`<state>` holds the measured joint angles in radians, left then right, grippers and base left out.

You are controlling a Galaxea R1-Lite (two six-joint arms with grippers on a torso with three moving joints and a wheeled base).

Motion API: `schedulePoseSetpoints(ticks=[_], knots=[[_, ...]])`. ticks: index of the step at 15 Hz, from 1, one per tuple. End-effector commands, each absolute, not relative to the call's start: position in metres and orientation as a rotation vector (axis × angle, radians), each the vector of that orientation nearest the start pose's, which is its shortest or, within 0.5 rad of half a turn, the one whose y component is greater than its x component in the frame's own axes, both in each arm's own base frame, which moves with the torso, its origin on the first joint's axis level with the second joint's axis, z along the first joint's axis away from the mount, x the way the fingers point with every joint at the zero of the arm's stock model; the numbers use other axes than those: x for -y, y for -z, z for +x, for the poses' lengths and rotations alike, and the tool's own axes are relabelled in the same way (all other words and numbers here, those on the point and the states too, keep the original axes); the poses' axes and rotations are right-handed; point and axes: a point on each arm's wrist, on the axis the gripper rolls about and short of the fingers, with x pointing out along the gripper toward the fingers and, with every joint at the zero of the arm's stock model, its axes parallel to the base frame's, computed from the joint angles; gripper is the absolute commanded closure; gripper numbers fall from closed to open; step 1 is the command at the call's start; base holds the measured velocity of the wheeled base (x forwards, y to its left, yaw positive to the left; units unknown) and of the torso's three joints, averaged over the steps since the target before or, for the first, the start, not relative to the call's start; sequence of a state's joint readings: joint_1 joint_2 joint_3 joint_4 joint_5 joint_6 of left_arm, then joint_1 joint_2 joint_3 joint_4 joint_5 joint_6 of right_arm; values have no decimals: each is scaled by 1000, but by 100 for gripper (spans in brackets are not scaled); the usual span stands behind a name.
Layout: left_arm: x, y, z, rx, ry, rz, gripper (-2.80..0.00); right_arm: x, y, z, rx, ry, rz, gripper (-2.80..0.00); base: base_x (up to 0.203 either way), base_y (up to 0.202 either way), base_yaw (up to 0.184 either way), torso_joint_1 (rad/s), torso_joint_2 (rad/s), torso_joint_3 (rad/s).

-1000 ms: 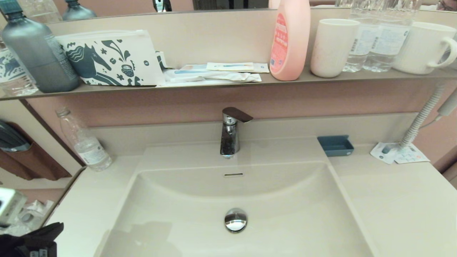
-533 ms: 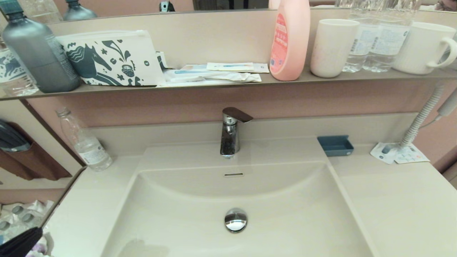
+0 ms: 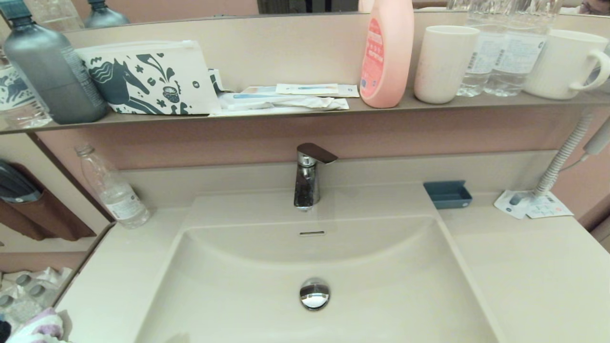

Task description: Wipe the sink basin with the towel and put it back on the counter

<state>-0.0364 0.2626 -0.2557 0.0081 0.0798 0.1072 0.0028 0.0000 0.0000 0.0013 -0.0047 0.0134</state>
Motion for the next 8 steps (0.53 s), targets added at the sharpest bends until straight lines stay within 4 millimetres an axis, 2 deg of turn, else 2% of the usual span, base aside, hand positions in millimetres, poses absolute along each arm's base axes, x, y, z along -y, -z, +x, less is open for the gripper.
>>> schedulePoseSetpoints(ticks=[1,5,8], knots=[[-2,-147,-19,26,-58,107,0,0,-75,-23,-1,2,14,0,0,0,0,0,0,0],[-2,-139,-31,49,-76,110,0,0,-75,-23,-2,2,14,0,0,0,0,0,0,0],[-2,-124,-44,60,-78,157,0,0,-75,-23,-2,2,14,0,0,0,0,0,0,0]])
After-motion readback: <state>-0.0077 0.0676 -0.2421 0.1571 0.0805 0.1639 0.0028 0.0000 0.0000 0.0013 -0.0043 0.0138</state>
